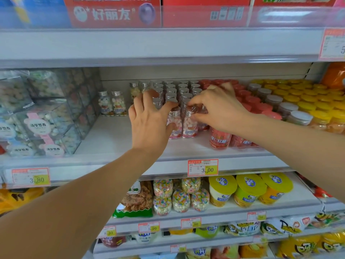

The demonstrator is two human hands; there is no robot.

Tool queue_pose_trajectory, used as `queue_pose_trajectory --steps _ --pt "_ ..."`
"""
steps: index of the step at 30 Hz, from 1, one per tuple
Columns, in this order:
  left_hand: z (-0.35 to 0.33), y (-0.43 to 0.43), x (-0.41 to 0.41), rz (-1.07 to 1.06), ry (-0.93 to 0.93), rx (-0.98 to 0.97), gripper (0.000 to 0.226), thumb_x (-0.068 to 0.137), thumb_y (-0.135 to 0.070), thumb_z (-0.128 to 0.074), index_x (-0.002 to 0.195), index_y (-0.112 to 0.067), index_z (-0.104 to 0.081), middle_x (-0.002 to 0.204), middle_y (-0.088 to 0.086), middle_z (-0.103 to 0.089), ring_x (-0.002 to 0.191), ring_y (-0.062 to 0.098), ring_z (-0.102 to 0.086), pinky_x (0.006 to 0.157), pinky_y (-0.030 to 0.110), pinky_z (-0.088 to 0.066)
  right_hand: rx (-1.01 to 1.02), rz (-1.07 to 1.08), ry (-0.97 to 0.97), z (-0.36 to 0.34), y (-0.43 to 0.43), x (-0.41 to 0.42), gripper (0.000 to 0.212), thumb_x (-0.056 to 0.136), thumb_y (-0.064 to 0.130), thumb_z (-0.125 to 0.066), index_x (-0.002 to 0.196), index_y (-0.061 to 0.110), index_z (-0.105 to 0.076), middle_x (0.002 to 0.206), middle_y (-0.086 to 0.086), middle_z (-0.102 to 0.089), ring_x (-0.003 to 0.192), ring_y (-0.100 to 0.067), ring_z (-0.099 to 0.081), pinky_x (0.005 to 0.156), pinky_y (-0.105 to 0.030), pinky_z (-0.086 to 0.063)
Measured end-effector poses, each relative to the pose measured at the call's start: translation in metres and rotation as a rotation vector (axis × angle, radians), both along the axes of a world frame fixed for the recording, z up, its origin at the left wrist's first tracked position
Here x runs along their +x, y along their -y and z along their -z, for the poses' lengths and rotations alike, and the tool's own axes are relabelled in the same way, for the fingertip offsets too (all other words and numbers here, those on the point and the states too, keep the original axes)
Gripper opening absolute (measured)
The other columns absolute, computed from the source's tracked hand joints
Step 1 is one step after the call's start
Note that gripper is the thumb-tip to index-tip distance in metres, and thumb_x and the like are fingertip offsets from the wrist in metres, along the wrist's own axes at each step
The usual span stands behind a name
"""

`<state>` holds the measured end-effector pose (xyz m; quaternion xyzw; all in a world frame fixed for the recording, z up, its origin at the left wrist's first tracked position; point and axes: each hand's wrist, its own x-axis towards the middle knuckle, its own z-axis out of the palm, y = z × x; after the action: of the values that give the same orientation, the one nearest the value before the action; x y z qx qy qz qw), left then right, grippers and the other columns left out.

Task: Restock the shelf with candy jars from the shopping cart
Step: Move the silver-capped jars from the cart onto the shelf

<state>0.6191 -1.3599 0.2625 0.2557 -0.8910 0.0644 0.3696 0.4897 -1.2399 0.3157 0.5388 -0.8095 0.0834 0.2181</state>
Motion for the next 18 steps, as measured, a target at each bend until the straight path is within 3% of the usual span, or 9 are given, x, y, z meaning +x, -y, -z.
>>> queue_pose_trajectory --steps 6,9,11,14,18 --pt "0.003 -0.001 0.005 0.028 -0.057 0.016 0.055 0.075 -0.03 -0.078 0.125 -0.028 -0.057 0.127 0.018 -0.047 0.111 0.039 -0.044 0.087 0.048 -0.038 0.039 0.018 -0.045 0.006 0.0 0.0 0.04 0.085 0.045 -0.062 0.12 0.027 -0.063 0.118 0.001 -0.061 0.115 -0.022 -0.045 0.09 -0.038 -0.026" --pt "0.005 -0.005 0.02 0.047 -0.108 0.015 0.052 0.081 -0.03 -0.069 0.13 -0.026 -0.052 0.125 0.014 -0.044 0.109 0.034 -0.04 0.086 0.043 -0.035 -0.068 -0.066 -0.05 0.007 -0.006 0.012 0.042 0.086 0.037 -0.064 0.126 0.023 -0.062 0.121 -0.001 -0.06 0.116 -0.025 -0.047 0.093 -0.039 -0.031" --pt "0.008 -0.005 0.038 0.057 -0.151 0.024 0.045 0.084 -0.028 -0.059 0.129 -0.023 -0.051 0.122 0.011 -0.042 0.106 0.029 -0.036 0.083 0.037 -0.031 -0.175 -0.195 -0.021 0.01 -0.009 0.029 0.039 0.085 0.03 -0.065 0.122 0.017 -0.065 0.114 -0.004 -0.064 0.106 -0.03 -0.056 0.088 -0.041 -0.04" --pt "0.017 -0.004 0.076 0.076 -0.222 0.086 0.038 0.084 -0.024 -0.052 0.122 -0.018 -0.052 0.117 0.007 -0.043 0.104 0.027 -0.039 0.082 0.034 -0.031 -0.275 -0.377 0.07 0.025 -0.011 0.071 0.03 0.088 0.026 -0.057 0.113 0.014 -0.068 0.106 -0.002 -0.064 0.096 -0.025 -0.061 0.081 -0.038 -0.048" --pt "0.048 0.0 0.143 0.127 -0.263 0.206 0.029 0.084 -0.018 -0.046 0.112 -0.012 -0.054 0.103 0.003 -0.051 0.094 0.022 -0.046 0.081 0.034 -0.037 -0.192 -0.534 0.301 0.067 -0.006 0.138 0.026 0.093 0.031 -0.048 0.104 0.019 -0.068 0.095 0.007 -0.064 0.083 -0.012 -0.061 0.067 -0.03 -0.05"
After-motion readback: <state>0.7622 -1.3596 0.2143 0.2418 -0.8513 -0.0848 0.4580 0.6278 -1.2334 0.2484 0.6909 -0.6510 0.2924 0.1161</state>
